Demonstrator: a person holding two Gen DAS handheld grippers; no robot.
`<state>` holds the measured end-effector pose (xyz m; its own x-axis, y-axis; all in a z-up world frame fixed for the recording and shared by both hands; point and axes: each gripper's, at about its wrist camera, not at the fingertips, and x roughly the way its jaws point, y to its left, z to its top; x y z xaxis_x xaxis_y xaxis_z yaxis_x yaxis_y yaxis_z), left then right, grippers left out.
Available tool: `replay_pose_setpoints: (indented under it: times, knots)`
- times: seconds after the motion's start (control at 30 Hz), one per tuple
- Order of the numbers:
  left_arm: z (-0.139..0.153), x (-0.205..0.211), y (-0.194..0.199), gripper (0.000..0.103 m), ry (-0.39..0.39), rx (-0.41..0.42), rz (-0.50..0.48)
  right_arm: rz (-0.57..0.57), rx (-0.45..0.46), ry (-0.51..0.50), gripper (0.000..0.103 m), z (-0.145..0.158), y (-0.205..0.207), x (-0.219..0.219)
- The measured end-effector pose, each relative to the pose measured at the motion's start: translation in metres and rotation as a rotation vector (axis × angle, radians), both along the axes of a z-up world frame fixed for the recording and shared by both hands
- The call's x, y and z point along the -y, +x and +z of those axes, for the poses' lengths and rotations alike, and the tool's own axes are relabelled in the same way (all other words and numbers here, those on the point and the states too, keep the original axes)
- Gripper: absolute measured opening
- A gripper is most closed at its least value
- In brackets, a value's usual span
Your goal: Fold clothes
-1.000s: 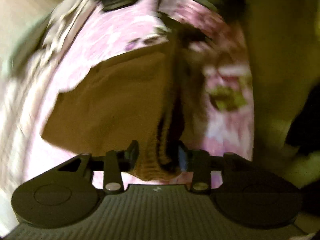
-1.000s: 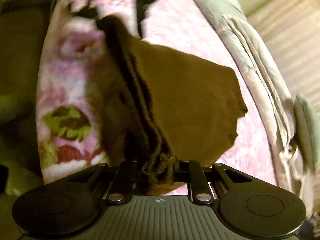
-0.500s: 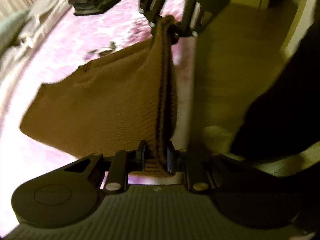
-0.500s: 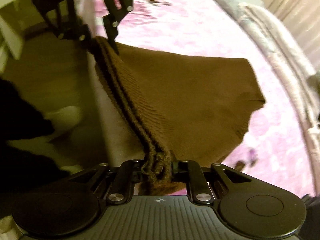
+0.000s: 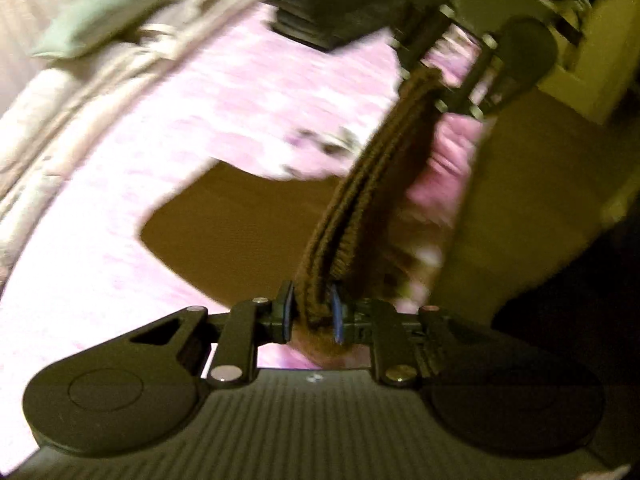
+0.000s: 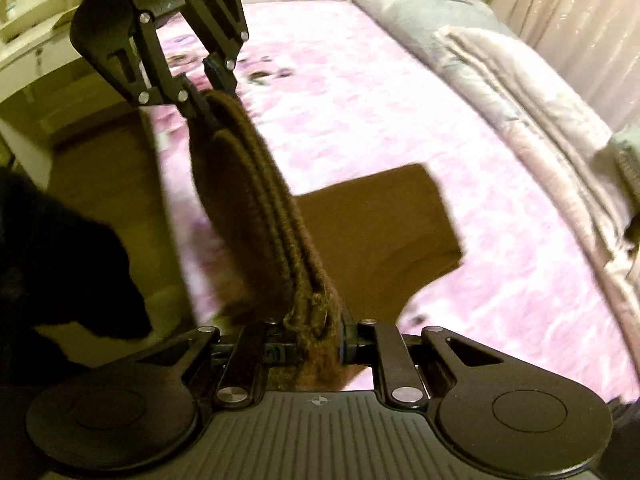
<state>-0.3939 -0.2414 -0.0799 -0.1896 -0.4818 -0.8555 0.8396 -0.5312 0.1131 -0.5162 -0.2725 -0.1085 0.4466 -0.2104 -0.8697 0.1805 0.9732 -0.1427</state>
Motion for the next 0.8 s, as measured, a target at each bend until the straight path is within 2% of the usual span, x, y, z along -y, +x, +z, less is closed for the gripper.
replay_pose_setpoints:
  times: [0.1,0.23,0.43,0.63,0.8]
  knots:
    - [0.003,0.043,0.027,0.016,-0.032,-0.005,0.033,-0.042,0.010,-0.009,0.014,0.003,0.020,0.050]
    - [-0.016,0.107,0.065,0.016,-0.029,-0.052,0.065,-0.114,-0.011,0.004,0.014,-0.014,0.047,0.117]
    - [-0.071,0.181,0.115,0.016,0.069,-0.122,0.112,-0.243,-0.047,0.113,0.014,-0.062,0.071,0.199]
    - [-0.126,0.232,0.142,0.017,0.152,-0.137,0.124,-0.329,-0.085,0.196,0.014,-0.106,0.082,0.244]
    - [-0.160,0.252,0.154,0.019,0.196,-0.145,0.145,-0.376,-0.108,0.258,0.014,-0.141,0.087,0.271]
